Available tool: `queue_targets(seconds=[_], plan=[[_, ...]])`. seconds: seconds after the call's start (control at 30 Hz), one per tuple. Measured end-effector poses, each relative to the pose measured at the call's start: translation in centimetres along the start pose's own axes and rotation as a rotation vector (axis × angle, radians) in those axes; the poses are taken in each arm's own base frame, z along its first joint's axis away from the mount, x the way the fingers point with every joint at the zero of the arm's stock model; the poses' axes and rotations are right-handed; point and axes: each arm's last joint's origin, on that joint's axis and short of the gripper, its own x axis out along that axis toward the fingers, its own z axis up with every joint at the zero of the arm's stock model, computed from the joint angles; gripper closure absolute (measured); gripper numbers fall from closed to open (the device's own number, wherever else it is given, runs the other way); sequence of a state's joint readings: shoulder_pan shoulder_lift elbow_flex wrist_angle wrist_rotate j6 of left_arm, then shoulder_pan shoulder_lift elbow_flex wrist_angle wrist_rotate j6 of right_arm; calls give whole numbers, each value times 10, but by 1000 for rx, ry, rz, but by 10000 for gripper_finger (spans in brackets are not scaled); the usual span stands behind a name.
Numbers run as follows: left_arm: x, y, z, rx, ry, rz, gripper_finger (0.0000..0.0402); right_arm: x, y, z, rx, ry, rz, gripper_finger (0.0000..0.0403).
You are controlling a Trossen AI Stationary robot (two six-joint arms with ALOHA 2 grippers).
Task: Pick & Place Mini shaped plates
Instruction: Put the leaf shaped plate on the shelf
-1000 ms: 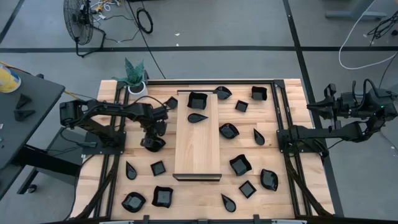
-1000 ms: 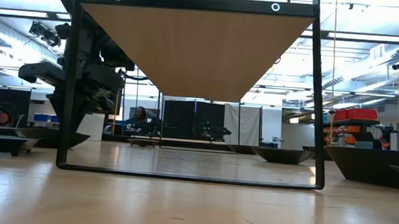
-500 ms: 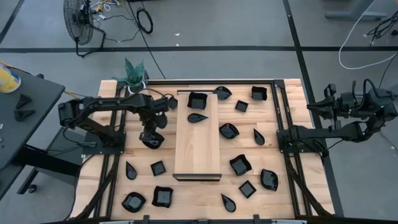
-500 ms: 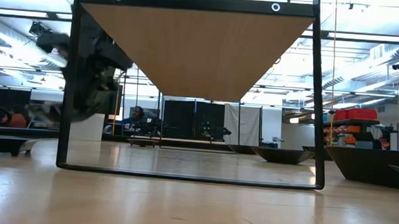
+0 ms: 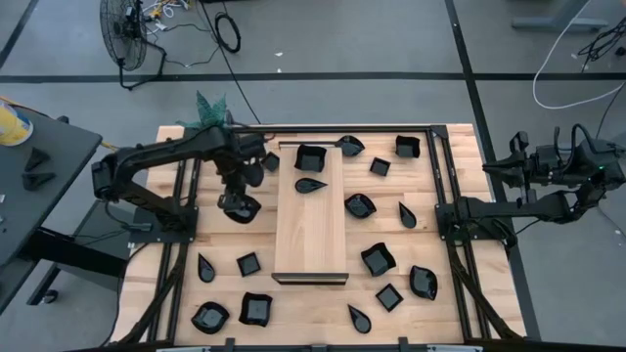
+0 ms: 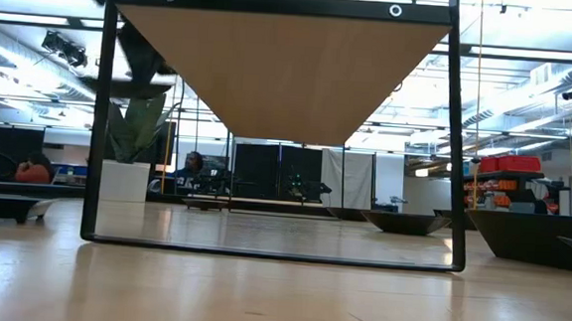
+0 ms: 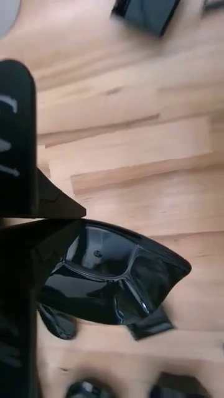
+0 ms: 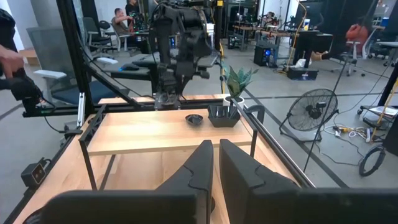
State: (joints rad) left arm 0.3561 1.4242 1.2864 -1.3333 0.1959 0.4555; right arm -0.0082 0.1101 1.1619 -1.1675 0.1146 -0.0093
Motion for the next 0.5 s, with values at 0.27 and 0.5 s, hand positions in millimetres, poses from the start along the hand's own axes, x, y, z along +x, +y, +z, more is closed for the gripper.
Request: queue_targets(seconds=[0.27, 0.5], plan=[[-35, -16, 20, 1, -125, 31, 400, 0, 0, 0, 0, 0, 0, 369], [-37, -26, 50, 26, -298, -24, 400, 0, 0, 0, 0, -1, 0, 369]])
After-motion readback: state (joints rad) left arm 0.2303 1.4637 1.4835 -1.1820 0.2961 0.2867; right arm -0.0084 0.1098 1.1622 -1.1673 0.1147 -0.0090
